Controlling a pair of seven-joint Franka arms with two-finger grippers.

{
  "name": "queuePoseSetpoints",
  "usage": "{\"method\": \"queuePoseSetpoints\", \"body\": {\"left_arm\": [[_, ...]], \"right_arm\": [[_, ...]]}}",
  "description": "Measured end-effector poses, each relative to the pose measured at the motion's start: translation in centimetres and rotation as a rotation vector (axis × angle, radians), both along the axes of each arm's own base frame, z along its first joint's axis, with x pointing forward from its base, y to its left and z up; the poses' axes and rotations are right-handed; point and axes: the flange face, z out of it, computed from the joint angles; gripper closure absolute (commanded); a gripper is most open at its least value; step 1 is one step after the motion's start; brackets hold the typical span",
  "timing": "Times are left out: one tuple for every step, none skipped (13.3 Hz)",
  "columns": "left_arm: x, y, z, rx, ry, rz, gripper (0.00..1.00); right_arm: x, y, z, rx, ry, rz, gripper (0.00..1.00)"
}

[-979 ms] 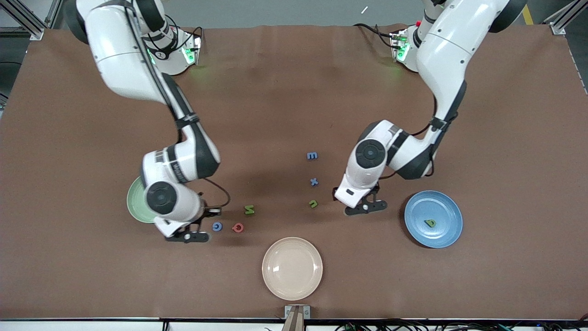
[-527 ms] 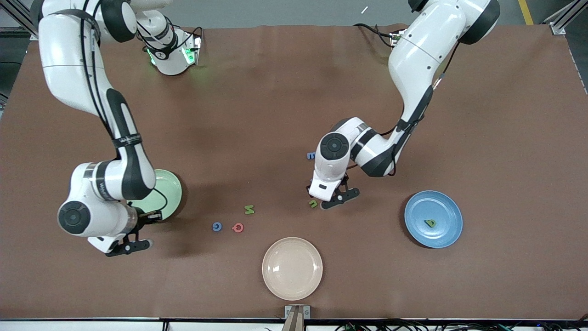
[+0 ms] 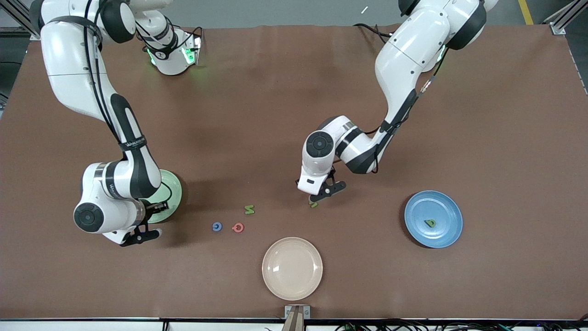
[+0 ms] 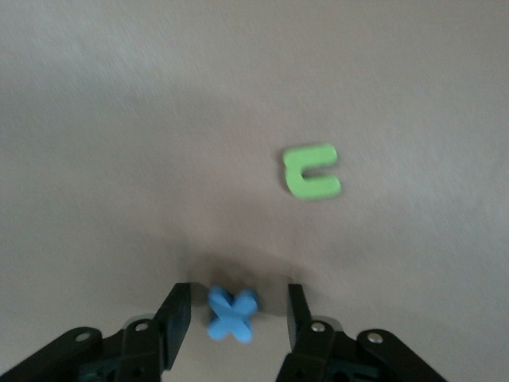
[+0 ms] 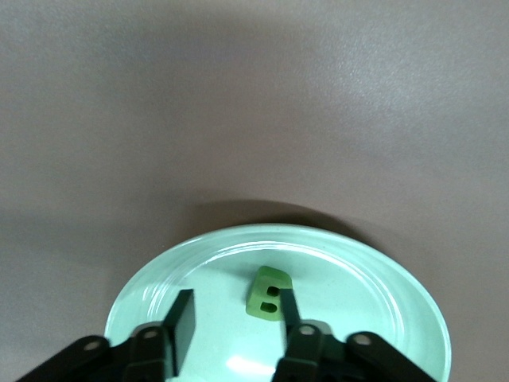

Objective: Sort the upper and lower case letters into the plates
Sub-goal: 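Grasp the blue x with the left gripper while the right gripper grasps the M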

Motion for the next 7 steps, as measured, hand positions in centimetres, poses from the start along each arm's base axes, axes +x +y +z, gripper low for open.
{"method": "queuePoseSetpoints", "body": {"left_arm": [[-0.2, -0.3, 0.1, -0.003, 0.002, 0.002, 0.46], [-0.2, -0.4, 0.1, -0.003, 0.002, 0.005, 0.48], [-0.2, -0.3, 0.1, -0.001, 0.004, 0.008, 0.49], [-0.2, -0.2, 0.0, 0.006, 0.009, 0.017, 0.5], [-0.2, 0.0, -0.1, 0.017, 0.018, 0.029, 0.5], [-0.1, 0.2, -0.2, 0.023, 0.022, 0.036, 0.51], [0.0, 0.4, -0.2, 0.027, 0.024, 0.041, 0.55]], "right_arm": [[0.0, 0.0, 0.1, 0.001, -0.003, 0.0, 0.39], [0.2, 0.4, 0.4, 0.003, -0.009, 0.001, 0.39], [0.4, 1.2, 0.9, 0.004, -0.022, -0.009, 0.38], [0.6, 2.6, 1.5, -0.001, -0.037, -0.035, 0.37], [0.8, 4.5, 2.2, -0.011, -0.052, -0.072, 0.37], [0.8, 6.8, 2.6, -0.022, -0.066, -0.108, 0.35], [0.7, 9.1, 3.0, -0.025, -0.08, -0.141, 0.35]]}}
